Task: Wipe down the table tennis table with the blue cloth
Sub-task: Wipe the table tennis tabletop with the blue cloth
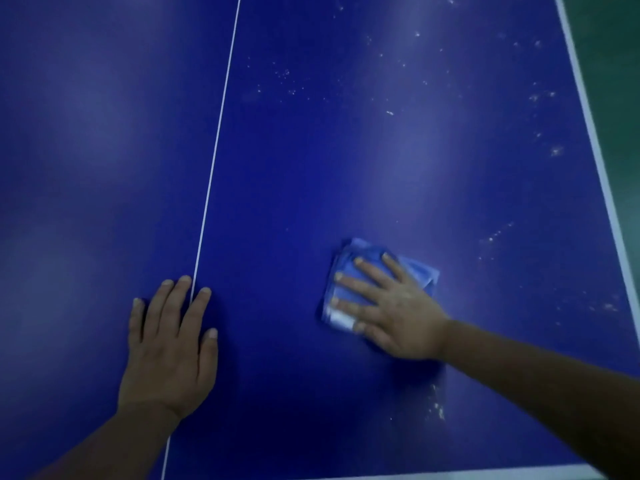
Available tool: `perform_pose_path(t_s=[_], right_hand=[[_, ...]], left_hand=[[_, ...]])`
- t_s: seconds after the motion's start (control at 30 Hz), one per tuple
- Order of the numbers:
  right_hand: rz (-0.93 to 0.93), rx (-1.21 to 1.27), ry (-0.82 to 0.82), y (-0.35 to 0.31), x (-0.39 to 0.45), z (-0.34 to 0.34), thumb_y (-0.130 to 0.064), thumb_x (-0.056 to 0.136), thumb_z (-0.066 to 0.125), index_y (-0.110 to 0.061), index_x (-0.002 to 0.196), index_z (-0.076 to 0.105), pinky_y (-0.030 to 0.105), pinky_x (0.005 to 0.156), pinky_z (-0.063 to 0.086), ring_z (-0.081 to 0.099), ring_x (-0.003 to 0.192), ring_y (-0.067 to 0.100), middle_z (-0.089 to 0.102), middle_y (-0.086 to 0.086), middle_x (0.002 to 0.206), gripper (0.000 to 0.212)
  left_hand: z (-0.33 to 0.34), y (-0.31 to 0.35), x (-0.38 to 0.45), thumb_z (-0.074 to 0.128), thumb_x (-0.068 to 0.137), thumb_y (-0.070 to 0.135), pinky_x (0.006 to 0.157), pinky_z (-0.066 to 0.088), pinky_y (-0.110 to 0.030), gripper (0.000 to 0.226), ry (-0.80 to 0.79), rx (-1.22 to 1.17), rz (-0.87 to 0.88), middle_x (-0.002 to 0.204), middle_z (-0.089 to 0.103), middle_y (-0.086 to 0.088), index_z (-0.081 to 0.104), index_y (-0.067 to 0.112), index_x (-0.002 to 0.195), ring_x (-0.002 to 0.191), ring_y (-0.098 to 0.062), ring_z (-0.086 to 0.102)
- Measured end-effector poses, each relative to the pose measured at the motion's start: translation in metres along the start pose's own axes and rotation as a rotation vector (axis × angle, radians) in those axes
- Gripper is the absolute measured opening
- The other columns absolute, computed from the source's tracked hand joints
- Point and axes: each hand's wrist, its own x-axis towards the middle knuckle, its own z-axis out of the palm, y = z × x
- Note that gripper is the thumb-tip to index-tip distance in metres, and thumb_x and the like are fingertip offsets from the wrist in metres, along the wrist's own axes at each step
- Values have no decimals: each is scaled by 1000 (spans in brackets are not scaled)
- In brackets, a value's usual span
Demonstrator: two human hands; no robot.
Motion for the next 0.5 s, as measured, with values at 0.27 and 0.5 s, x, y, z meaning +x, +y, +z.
perform_pose_path(t_s=[0.27, 0.5], right_hand=[[1285, 148, 140, 133, 33, -29, -33, 102, 28, -33, 157, 17, 68, 115, 9, 5, 152, 36, 7, 1, 167, 56], [-66, -6, 29, -27, 90, -8, -47, 104, 28, -35, 154, 31, 62, 117, 10, 21, 150, 37, 27, 0, 163, 52]], left_hand=[[2, -1, -1, 29, 95, 37, 121, 11, -56, 60, 25, -11, -4, 156, 34, -12, 43, 7, 145, 149, -28, 22], [1, -4, -3, 31, 95, 41, 123, 6, -51, 64, 98, -161, 10, 157, 34, -9, 39, 6, 148, 149, -23, 21]])
